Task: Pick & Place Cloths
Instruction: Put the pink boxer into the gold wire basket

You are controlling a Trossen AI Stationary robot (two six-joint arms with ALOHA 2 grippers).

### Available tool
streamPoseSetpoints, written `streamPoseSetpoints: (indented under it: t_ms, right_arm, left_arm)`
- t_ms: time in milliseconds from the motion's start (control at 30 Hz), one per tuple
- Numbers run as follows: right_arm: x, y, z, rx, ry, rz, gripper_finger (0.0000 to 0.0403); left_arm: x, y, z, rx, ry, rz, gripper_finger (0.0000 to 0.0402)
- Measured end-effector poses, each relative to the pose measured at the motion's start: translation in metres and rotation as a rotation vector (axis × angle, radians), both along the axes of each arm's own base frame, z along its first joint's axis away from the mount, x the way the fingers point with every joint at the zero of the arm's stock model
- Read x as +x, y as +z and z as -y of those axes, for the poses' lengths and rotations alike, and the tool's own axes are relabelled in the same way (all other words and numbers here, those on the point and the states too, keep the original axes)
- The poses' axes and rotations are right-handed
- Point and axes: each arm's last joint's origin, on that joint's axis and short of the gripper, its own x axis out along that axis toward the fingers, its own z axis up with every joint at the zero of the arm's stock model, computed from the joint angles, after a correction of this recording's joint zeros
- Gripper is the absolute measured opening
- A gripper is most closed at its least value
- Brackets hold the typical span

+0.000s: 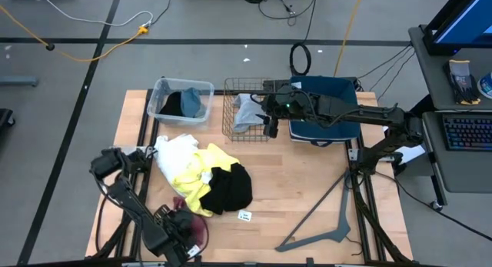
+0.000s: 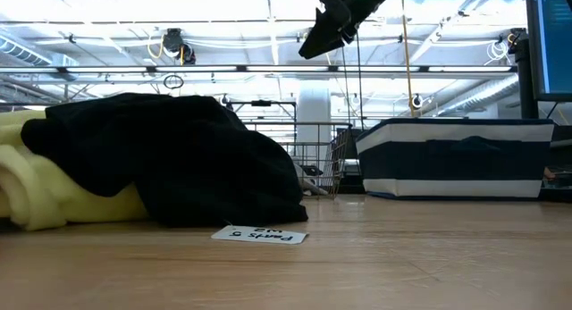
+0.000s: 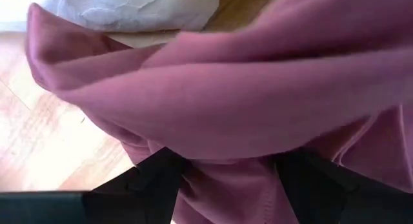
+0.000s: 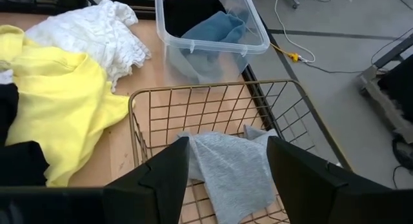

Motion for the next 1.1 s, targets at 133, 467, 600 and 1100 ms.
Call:
streamPoseSetpoints:
  t_ms: [133, 467, 600, 1100]
  right_arm:
    - [0.0, 0.0, -0.002, 0.016, -0.005, 0.007, 0.0199]
    - [0.006, 0.0, -0.027, 0.021, 0.074, 0.008, 0.0197]
    - [0.008, 0.0, -0.042, 0.034, 0.138, 0.009, 0.0197]
    - [0.002, -0.012, -0.091, 0.07, 0.354, -0.146, 0.0196]
  left_arm:
    - [0.001, -0.005, 0.001, 0.005, -0.012, -0.013, 0.0232]
    - [0.004, -0.003, 0.004, -0.044, -0.102, 0.018, 0.0048]
    - [0.004, -0.001, 0.005, -0.055, -0.131, 0.018, 0.0015]
    - [-0.019, 0.061, 0.002, -0.166, -0.226, 0.19, 0.0006]
